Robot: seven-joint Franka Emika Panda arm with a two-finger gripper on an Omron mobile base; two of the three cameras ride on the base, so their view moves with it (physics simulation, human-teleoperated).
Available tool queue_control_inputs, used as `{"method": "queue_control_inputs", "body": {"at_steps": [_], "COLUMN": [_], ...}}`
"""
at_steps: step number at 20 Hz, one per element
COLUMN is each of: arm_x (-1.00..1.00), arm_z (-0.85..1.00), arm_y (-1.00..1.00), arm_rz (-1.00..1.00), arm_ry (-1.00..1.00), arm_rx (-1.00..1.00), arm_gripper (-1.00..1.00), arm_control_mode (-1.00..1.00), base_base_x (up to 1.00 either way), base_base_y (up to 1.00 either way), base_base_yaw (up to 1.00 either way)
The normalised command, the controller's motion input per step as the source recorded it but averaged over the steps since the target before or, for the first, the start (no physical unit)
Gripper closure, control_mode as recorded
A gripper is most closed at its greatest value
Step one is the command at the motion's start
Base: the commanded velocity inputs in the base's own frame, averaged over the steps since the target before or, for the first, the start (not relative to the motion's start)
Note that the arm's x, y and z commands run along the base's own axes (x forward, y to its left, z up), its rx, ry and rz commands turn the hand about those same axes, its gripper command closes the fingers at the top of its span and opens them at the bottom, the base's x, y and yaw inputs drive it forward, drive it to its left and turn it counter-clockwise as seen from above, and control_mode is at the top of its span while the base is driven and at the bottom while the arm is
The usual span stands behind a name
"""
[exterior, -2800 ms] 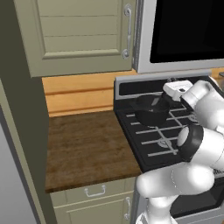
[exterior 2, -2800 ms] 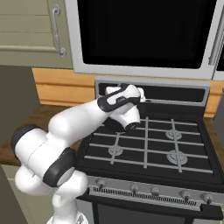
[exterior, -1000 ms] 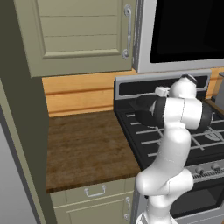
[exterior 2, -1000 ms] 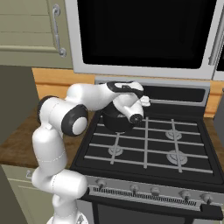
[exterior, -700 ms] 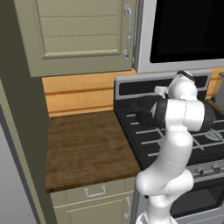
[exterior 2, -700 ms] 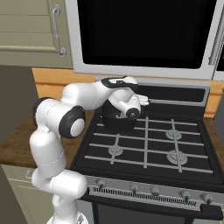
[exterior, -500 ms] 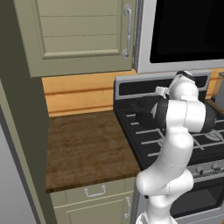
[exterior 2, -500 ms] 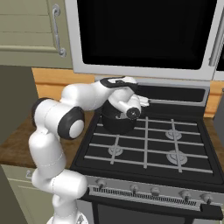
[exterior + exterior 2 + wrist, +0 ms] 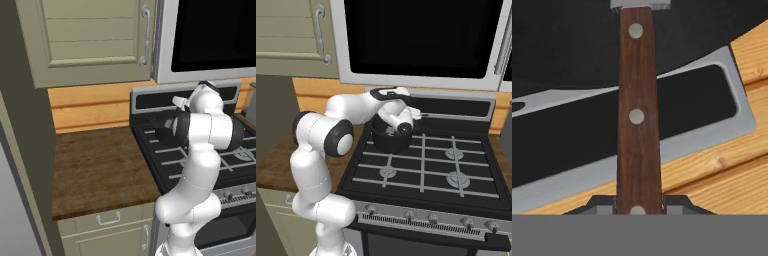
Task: Put the garlic and garlic in the pot. Retrieve the spatula and lightly stir the vegetables in the pot.
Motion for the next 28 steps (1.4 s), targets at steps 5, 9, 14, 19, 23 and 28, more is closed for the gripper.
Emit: {"method": "queue_control_inputs", "body": {"at_steps": [5, 9, 14, 19, 23, 28], "arm_x": [-0.13, -0.13, -0.21, -0.03, 0.0, -0.03], "arm_z": [0.08, -0.02, -0.01, 0.0, -0.08, -0.08], "arm_y": [0.0, -0.05, -0.27, -0.35, -0.19, -0.08], "arm_rz": [-0.02, -0.01, -0.05, -0.09, -0.08, -0.05], "arm_ry": [0.01, 0.03, 0.1, 0.23, 0.21, 0.08], "arm_rx": [0.0, 0.02, 0.11, 0.24, 0.26, 0.18], "arm_gripper": [1.0, 1.0, 1.0, 1.0, 1.0, 1.0], "arm_control_mode": [-1.0, -1.0, -1.0, -1.0, -1.0, -1.0], "base_base_x": [0.0, 0.0, 0.0, 0.0, 0.0, 0.0], "base_base_y": [0.0, 0.0, 0.0, 0.0, 0.0, 0.0], "base_base_yaw": [0.0, 0.0, 0.0, 0.0, 0.0, 0.0]}}
